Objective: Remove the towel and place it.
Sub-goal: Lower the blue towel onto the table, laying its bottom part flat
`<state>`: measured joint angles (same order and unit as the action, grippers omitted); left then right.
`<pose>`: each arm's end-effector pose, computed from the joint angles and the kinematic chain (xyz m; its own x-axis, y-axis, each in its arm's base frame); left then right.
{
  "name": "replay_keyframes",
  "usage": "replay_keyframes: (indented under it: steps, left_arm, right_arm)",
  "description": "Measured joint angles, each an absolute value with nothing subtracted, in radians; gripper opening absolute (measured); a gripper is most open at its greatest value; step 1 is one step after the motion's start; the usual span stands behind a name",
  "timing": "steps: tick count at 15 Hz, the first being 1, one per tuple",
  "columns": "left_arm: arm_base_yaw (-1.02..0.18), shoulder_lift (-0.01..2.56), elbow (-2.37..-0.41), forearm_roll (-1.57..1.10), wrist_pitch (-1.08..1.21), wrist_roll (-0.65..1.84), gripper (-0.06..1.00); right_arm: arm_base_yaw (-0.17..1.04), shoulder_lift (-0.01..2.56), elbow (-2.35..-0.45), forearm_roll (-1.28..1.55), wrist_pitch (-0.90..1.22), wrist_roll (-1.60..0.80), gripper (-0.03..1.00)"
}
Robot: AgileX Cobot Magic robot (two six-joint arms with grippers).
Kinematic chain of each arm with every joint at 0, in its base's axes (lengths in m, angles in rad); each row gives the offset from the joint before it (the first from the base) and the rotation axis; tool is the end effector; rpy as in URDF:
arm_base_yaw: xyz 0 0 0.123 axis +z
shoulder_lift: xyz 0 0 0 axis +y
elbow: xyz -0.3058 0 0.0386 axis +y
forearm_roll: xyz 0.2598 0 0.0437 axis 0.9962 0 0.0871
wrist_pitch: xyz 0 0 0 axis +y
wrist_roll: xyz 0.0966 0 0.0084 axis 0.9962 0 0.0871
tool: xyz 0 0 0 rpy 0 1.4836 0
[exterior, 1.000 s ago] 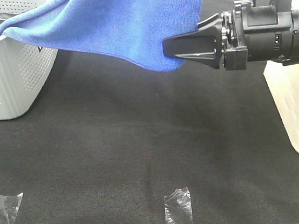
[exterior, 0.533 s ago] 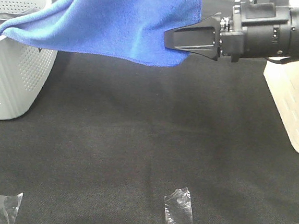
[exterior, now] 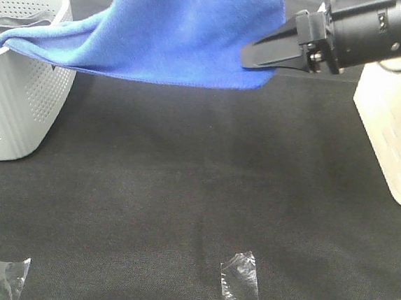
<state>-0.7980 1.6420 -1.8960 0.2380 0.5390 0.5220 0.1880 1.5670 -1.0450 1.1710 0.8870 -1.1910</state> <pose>0.2844 -0.2748 0.5151 0.3212 0.6159 -0.7194 0.5544 0.4936 0.6701 0.3089 0.1293 0.2850 -0.6205 -0.2664 -0.7375 -0.7226 0.5596 0.4059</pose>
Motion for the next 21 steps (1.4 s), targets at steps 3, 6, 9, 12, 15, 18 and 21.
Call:
replay_keyframes:
  steps: [3, 6, 9, 12, 15, 18, 21]
  left_arm:
    - [-0.798, 1.658, -1.896, 0.228, 0.546, 0.416, 0.00]
    - [-0.798, 1.667, -1.896, 0.223, 0.553, 0.294, 0.00]
    - [-0.798, 1.671, -1.896, 0.256, 0.551, 0.200, 0.00]
    - [-0.798, 1.691, -1.896, 0.367, 0.508, 0.171, 0.00]
    - [-0.797, 1.697, -1.896, 0.506, 0.433, 0.171, 0.00]
    - [-0.749, 1.697, -1.896, 0.582, 0.318, 0.167, 0.00]
    - [-0.638, 1.708, -1.896, 0.571, 0.118, 0.163, 0.00]
  right_arm:
    - [0.188, 1.519, -1.197, 0.870, 0.885, -0.876, 0.03]
    - [0.188, 1.486, -1.354, 0.664, 0.950, -0.620, 0.03]
    - [0.188, 1.463, -1.476, 0.490, 0.992, -0.481, 0.03]
    - [0.188, 1.463, -1.564, 0.283, 0.993, -0.405, 0.03]
    - [0.188, 1.463, -1.668, 0.167, 0.955, -0.385, 0.03]
    - [0.188, 1.463, -1.742, 0.154, 0.812, -0.383, 0.03]
    - [0.188, 1.468, -1.750, 0.148, 0.578, -0.383, 0.03]
